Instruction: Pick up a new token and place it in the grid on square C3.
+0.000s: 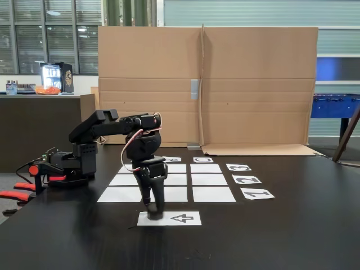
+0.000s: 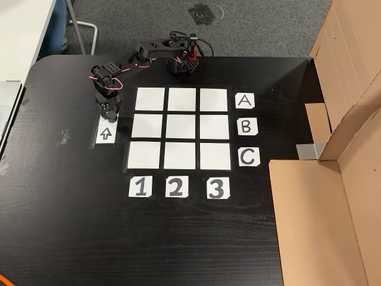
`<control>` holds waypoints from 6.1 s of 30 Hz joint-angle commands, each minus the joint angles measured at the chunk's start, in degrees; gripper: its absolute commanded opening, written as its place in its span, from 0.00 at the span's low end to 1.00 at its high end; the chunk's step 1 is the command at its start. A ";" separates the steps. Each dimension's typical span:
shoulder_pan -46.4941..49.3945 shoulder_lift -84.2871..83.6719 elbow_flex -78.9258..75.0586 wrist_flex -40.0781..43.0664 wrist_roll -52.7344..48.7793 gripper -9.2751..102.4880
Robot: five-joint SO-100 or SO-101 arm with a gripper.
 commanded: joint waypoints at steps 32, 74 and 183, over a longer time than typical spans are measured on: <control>-11.34 36.12 30.32 0.79 -7.65 0.08; -55.11 50.01 36.47 -1.41 12.48 0.08; -61.96 8.96 -4.83 -6.15 9.93 0.49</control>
